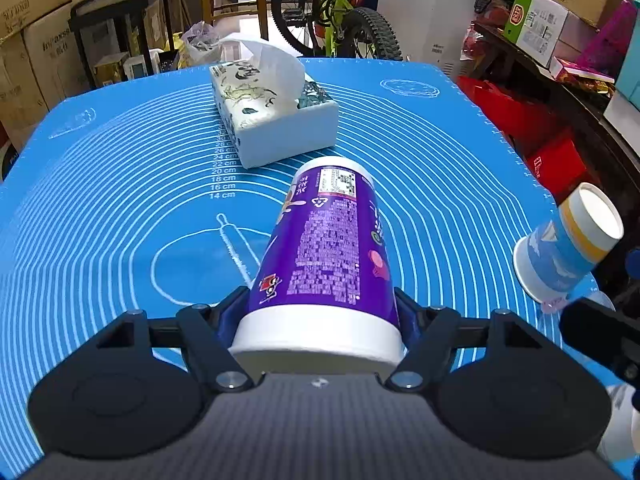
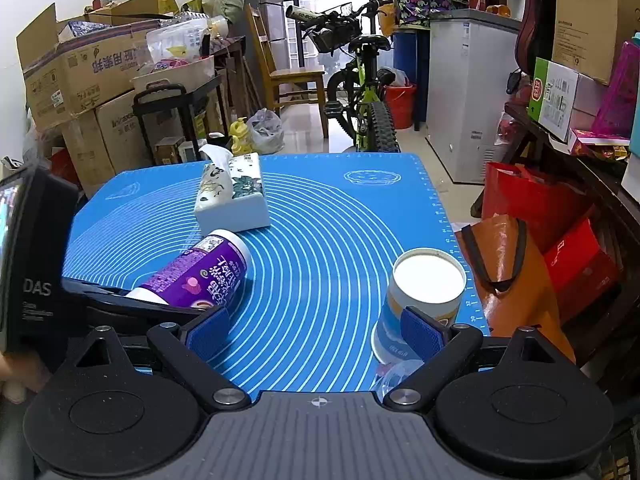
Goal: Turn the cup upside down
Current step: 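Close the left gripper around the purple cup's base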
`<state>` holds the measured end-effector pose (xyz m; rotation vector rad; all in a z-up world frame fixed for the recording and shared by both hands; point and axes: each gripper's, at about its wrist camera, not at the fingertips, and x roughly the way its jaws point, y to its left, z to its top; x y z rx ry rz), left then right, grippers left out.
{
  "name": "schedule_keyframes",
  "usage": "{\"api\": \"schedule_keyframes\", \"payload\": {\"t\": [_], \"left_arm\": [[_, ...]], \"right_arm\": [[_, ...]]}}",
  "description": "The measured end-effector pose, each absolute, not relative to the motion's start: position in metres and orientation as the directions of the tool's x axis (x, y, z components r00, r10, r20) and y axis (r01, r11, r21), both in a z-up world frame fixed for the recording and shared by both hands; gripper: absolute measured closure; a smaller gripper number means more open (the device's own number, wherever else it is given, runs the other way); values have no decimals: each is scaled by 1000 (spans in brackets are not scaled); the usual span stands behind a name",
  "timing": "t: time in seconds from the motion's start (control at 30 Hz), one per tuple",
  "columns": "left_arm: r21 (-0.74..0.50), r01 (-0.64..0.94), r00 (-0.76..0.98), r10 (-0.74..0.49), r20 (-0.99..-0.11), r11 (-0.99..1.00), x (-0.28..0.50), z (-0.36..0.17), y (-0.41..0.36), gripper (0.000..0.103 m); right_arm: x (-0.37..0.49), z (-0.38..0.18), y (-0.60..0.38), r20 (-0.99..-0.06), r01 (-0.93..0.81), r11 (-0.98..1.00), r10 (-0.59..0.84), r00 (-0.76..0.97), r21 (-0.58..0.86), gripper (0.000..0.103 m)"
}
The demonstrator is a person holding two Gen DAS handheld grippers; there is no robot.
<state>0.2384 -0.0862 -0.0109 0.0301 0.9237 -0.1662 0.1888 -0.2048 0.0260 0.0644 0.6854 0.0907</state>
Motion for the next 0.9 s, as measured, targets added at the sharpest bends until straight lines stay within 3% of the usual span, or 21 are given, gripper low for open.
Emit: {"api": "schedule_keyframes", "payload": {"t": [0.43,0.9], "left_arm": [[-7,87,663,-63,-746,996,135,24,-26,29],[-13,-24,622,5,-783,1000,84,-13,13,28]], "right_arm": [[138,27,-171,-621,-149,981,196,759,127,10],[97,-11,-120,-695,-210,966,253,673,149,11]]}}
